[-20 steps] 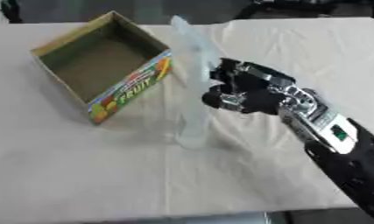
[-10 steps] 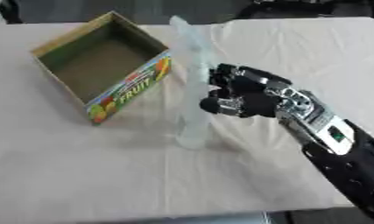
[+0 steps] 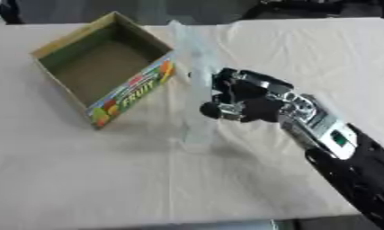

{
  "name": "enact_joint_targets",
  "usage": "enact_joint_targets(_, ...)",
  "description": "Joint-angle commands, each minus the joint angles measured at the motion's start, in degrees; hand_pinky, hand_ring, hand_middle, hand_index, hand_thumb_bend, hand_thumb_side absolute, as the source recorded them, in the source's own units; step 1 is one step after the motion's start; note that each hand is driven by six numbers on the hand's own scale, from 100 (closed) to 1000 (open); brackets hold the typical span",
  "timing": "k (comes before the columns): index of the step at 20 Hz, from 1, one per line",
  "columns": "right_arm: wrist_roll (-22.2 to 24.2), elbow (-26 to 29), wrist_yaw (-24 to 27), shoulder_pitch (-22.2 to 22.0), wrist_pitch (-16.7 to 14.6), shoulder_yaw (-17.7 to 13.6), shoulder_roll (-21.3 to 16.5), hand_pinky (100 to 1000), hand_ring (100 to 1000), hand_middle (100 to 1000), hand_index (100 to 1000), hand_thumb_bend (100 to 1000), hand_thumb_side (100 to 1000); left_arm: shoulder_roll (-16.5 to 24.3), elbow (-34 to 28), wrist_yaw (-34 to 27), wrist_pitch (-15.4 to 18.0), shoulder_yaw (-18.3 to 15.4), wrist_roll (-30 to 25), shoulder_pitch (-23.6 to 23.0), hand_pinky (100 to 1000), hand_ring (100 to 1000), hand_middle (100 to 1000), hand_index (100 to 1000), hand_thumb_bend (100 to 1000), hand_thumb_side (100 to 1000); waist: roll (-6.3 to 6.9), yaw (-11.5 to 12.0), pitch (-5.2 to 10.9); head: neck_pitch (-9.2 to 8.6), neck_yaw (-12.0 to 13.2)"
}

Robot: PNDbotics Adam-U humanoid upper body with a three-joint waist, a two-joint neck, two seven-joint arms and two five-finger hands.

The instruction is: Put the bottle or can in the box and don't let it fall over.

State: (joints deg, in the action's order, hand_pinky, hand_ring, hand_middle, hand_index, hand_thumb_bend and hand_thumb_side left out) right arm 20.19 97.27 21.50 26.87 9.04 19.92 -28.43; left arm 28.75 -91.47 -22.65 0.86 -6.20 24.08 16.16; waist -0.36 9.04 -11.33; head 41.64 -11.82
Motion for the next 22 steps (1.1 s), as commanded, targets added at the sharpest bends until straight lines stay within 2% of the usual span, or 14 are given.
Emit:
enact_joint_targets(1, 0.12, 0.22, -0.21, 1.19, -0.01, 0.09, -0.15, 823, 1000, 998, 954, 442, 319, 0.99, -0.77, -0.26, 0.07, -0.37, -0.22, 0.69, 767, 796, 768, 823, 667, 760, 0.31, 0.08, 0.58, -0.69, -0.22)
enact_joint_targets(22, -2.32, -1.01, -3.96, 2.48, 1.29, 0.44, 0.75, 822, 997, 981, 946, 465, 300, 0.85, -0.78, -0.32, 0.11, -0.45, -0.28, 0.47, 770, 794, 768, 814, 662, 761, 0.30, 0.11, 0.44, -0.81, -0.37)
